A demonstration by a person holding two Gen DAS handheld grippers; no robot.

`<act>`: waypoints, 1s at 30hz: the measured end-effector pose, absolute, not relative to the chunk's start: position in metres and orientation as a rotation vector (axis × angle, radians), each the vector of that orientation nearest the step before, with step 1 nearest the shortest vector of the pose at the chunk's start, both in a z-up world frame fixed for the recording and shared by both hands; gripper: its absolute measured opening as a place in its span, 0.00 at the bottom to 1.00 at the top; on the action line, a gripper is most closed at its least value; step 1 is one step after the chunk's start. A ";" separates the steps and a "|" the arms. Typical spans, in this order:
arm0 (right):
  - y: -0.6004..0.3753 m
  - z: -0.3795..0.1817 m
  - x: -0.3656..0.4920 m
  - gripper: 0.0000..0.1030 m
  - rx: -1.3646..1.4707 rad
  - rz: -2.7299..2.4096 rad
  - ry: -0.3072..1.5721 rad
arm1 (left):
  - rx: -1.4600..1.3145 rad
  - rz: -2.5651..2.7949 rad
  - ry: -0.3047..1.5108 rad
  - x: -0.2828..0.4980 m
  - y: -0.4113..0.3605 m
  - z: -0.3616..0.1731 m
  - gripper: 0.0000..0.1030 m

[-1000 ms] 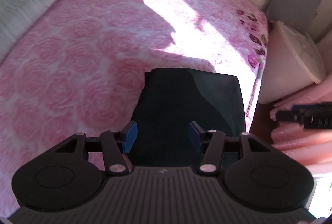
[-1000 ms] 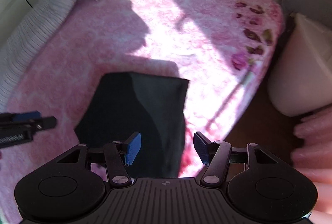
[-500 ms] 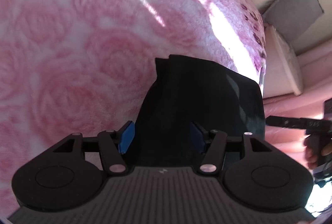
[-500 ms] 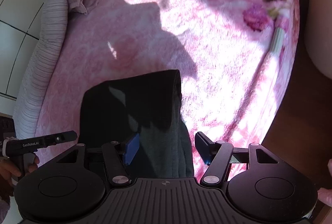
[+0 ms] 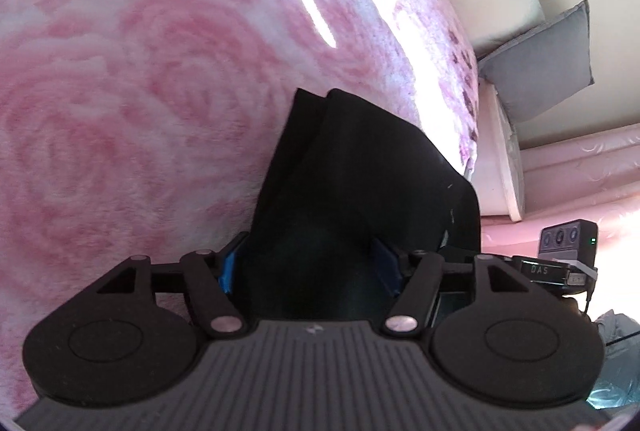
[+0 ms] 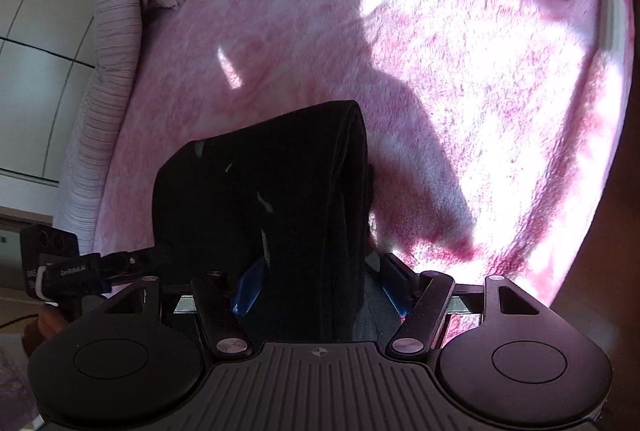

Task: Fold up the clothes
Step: 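Grasp the folded black trousers with the left tool while the right tool grasps the other side, then lift the folded trousers with both tools and carry them toward the clothes stack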

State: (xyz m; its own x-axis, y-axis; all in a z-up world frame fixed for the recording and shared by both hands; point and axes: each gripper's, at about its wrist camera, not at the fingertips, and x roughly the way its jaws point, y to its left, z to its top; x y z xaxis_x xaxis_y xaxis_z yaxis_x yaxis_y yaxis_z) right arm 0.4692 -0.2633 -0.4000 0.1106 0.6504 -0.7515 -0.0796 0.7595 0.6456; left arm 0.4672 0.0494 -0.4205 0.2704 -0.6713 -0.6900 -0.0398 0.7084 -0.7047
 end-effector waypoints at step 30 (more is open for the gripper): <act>-0.141 -0.225 0.398 0.20 0.301 1.235 1.140 | -0.651 -0.045 0.682 0.221 0.089 -0.204 0.16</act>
